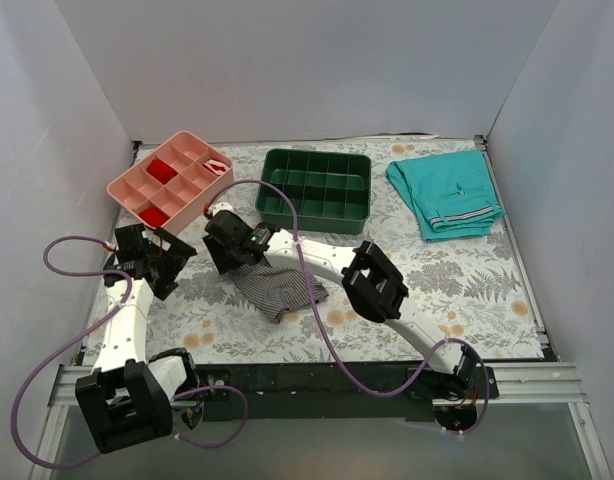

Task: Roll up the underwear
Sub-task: Flatten out the underwear at the center of the board.

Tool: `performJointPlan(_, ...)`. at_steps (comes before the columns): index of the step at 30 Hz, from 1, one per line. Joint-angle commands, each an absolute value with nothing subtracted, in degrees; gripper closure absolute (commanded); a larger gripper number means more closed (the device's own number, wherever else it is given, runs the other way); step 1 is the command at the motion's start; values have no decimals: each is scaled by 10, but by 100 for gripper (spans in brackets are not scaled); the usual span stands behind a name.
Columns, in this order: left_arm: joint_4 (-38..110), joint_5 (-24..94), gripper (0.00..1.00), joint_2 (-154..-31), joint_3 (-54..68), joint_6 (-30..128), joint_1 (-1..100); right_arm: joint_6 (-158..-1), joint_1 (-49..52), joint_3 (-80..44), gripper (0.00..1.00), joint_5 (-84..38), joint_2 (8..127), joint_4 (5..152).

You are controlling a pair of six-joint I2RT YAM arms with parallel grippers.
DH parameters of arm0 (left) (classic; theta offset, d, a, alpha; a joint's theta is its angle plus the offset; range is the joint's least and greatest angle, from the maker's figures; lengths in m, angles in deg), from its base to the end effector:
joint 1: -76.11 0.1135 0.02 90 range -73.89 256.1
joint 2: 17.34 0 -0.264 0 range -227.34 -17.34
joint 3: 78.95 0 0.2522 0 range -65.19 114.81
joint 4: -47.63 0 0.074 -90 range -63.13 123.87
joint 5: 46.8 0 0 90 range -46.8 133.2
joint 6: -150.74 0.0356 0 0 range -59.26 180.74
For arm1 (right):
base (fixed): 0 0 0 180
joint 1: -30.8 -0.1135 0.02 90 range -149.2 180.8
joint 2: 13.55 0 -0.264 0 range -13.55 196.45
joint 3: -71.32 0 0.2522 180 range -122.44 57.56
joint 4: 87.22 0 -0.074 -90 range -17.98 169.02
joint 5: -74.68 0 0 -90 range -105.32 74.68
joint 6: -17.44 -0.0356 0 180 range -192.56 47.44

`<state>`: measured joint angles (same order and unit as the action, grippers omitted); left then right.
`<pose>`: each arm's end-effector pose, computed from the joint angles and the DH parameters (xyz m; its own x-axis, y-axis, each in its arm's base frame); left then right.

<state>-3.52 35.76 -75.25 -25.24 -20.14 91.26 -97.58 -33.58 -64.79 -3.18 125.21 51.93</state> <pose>0.1879 0.0461 0.2288 0.0598 -0.9981 0.0151 -0.8138 -0.0575 -0.5783 0.2443 0.4921 0.2010 -0.6146 -0.3255 -0.7185 -0.6131 0.7702 0.1756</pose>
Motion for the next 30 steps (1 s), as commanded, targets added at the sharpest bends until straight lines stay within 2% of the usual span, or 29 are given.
performJointPlan(1,-34,359,2,-752,-255,-201,916,-971,-336,-677,39,11,1261,502)
performJointPlan(2,-35,359,2,-753,-255,-200,915,-971,-336,-679,44,19,1263,498)
performJointPlan(6,-33,356,2,-761,-255,-199,916,-968,-336,-673,50,31,1259,495)
performJointPlan(7,-33,355,2,-761,-255,-199,916,-966,-336,-664,55,31,1258,497)
performJointPlan(8,-32,355,2,-763,-255,-199,915,-967,-336,-659,65,34,1254,502)
performJointPlan(10,-33,355,2,-765,-255,-199,915,-961,-336,-638,69,38,1237,514)
performJointPlan(13,-30,348,2,-766,-256,-194,916,-952,-336,-615,95,45,1199,536)
performJointPlan(14,-26,342,2,-764,-256,-192,916,-950,-336,-599,99,46,1187,540)
performJointPlan(18,-5,298,2,-757,-264,-167,915,-947,-333,-558,99,62,1116,538)
performJointPlan(26,86,107,2,-750,-305,-136,915,-971,-291,-394,99,24,960,550)
performJointPlan(30,119,80,2,-760,-318,-151,907,-968,-264,-315,99,1,880,542)
